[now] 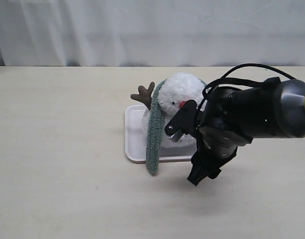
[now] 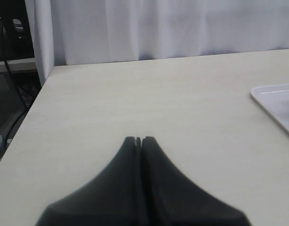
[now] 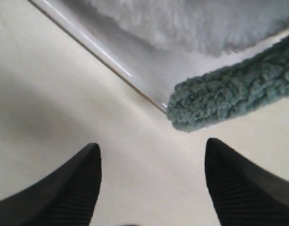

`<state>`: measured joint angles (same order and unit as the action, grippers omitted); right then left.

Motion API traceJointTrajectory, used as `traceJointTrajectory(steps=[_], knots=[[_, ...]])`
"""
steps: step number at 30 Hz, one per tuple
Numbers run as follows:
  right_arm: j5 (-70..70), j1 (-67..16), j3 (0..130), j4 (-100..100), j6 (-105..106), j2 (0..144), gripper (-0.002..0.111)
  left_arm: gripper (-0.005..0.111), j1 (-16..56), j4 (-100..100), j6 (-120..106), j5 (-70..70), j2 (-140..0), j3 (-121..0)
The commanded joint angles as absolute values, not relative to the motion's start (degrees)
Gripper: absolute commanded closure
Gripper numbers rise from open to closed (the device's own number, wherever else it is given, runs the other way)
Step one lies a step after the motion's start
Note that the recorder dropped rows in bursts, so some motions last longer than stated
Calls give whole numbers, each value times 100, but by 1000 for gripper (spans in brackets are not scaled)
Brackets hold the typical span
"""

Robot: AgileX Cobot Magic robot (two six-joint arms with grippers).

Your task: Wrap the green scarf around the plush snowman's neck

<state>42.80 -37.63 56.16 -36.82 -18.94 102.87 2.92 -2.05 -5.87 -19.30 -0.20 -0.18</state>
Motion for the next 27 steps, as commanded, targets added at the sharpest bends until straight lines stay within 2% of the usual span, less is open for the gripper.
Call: traceJointTrajectory(steps=[1,10,16,19,23,27], knots=[[4343,-3750,5723,-3535,-1910,10051,47,107,333,-218,-595,-1851,0,0],[4002,-3750,5723,-3167,-1869,9110,47,107,333,-218,-595,-1851,0,0],[2966,-3750,5723,-2910,-1721,8509,48,107,333,-208,-595,-1851,0,0],[2343,-3750,5723,-2699,-1721,8313,51,107,333,-208,-595,-1851,0,0],[1417,-3750,5723,-2413,-1721,8331,66,107,333,-208,-595,-1851,0,0],[1164,-3750,5781,-2477,-1711,8641,89,107,333,-208,-595,-1851,0,0]])
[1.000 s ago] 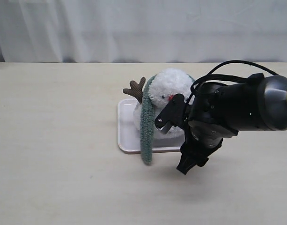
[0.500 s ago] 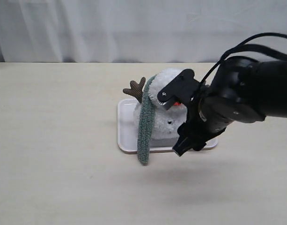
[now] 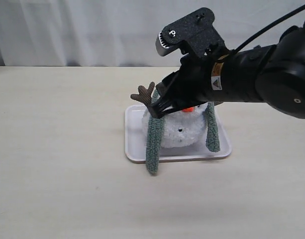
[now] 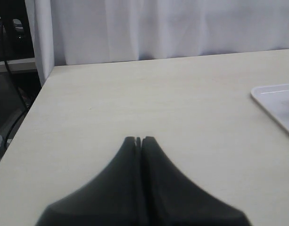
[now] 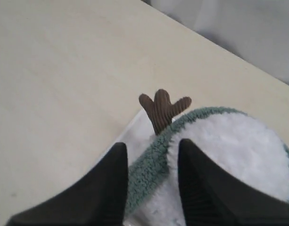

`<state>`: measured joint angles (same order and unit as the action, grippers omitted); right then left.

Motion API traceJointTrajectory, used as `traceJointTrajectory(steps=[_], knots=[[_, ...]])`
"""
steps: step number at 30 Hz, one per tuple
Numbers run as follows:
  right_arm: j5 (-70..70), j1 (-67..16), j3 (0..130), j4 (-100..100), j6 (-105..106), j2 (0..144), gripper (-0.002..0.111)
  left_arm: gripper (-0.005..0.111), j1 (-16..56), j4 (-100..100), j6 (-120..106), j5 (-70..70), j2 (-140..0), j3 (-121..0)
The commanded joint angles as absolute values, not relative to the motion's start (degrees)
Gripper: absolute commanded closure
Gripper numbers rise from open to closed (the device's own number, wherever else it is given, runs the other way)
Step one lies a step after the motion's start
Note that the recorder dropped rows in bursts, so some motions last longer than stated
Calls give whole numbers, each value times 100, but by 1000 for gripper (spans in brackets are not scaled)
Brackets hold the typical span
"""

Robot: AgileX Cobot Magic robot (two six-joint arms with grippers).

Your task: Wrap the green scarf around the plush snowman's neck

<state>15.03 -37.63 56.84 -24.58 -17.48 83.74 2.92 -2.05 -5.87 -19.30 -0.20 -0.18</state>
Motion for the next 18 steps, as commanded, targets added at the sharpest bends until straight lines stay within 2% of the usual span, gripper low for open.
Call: traceJointTrajectory(steps=[1,2,3,7,12,15,18], knots=[[1269,-3750,5863,-2492,-1711,8733,96,107,333,-208,-595,-1851,0,0],[1378,-3750,5949,-2492,-1698,8825,102,107,333,-208,-595,-1851,0,0],[1527,-3750,6094,-2504,-1698,8911,104,107,333,-208,-595,-1851,0,0],[2330,-3750,6874,-2494,-1698,9215,104,107,333,-208,-595,-1851,0,0],[4157,-3750,7913,-3049,-1882,9574,104,107,333,-208,-595,-1851,0,0],[5270,-3750,8181,-3775,-2533,9730,104,107,333,-208,-595,-1851,0,0],[5366,-3543,8051,-3315,-2270,9725,103,107,333,-222,-595,-1861,0,0]])
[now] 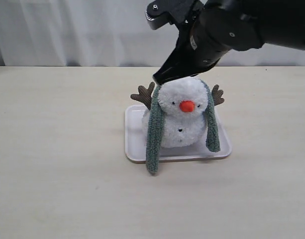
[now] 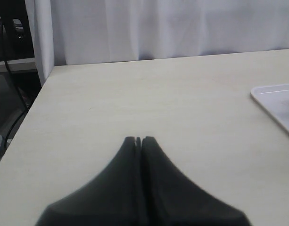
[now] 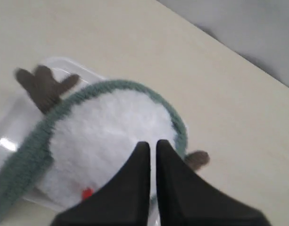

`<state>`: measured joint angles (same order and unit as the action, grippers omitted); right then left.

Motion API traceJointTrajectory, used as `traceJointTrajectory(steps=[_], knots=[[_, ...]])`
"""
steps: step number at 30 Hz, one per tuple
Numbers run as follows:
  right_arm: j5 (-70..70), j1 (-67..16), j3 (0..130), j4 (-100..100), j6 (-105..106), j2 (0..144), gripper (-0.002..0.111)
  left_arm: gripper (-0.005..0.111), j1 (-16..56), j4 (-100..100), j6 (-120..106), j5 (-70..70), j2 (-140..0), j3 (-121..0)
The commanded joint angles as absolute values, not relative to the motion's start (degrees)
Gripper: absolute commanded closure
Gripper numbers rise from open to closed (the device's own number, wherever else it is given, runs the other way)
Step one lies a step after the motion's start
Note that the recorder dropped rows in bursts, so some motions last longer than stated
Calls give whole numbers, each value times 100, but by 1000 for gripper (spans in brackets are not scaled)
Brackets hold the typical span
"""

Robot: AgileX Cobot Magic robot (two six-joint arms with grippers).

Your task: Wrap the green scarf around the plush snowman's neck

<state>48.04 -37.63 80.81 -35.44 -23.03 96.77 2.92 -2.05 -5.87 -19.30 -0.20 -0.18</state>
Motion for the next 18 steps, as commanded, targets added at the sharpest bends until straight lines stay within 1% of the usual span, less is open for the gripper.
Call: traceJointTrajectory(steps=[1,3,6,8,9,13,15,18], knots=[[5213,-3423,7989,-2951,-2058,9688,100,107,333,-222,-595,-1861,0,0],[4895,-3058,7819,-2121,-1612,9567,91,107,333,-222,-595,-1861,0,0],[4486,-2536,7464,-1384,-1191,9343,69,107,333,-222,-595,-1861,0,0],[4449,-2314,7173,-1107,-878,9194,58,107,333,-222,-595,-1861,0,0],[4459,-2228,7010,-1084,-773,9134,55,107,333,-222,-595,-1861,0,0],[4207,-2069,6318,-1099,-237,8991,54,107,333,-222,-595,-1861,0,0],[3720,-2069,5886,-1041,102,8981,54,107,333,-222,-595,-1861,0,0],[2718,-2069,5445,-423,608,9040,54,107,333,-222,-595,-1861,0,0]])
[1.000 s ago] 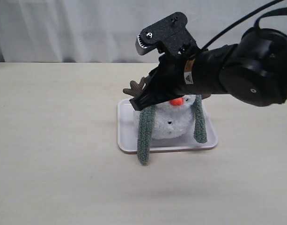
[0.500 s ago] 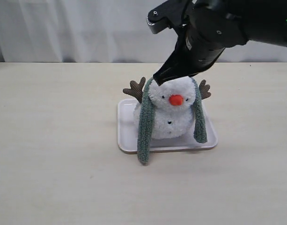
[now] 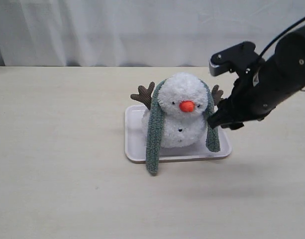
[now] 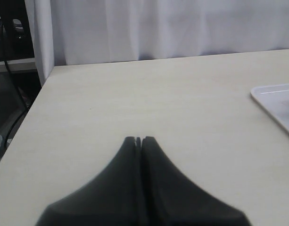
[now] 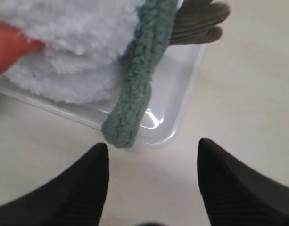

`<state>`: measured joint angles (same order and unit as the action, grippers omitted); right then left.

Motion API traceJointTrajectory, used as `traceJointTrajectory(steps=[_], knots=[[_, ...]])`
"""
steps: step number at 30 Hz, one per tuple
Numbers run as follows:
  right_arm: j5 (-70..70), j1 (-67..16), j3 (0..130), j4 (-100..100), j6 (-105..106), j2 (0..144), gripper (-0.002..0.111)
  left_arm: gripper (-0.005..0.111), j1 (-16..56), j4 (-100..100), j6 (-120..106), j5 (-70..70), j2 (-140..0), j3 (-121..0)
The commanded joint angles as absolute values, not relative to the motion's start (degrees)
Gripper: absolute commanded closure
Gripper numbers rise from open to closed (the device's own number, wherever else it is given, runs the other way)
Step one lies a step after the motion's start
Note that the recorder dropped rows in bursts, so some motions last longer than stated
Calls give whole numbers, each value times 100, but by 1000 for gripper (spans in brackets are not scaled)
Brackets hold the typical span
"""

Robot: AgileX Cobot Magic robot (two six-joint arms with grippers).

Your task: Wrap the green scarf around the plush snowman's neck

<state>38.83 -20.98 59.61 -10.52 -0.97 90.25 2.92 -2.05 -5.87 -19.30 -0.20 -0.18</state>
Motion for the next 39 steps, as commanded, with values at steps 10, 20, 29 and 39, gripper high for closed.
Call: traceJointTrajectory(steps=[10,20,29,39], knots=[[1372,-1995,4923,305,1009,9733,54,107,333,-222,-595,-1861,0,0],[1090,-1880,4923,219,901,9964,74,107,333,-222,-595,-1851,0,0],[1030,-1737,4923,235,635,10056,51,107,333,-222,-595,-1851,0,0],[796,-1763,4923,383,648,10474,75,107,333,-222,-595,-1851,0,0]])
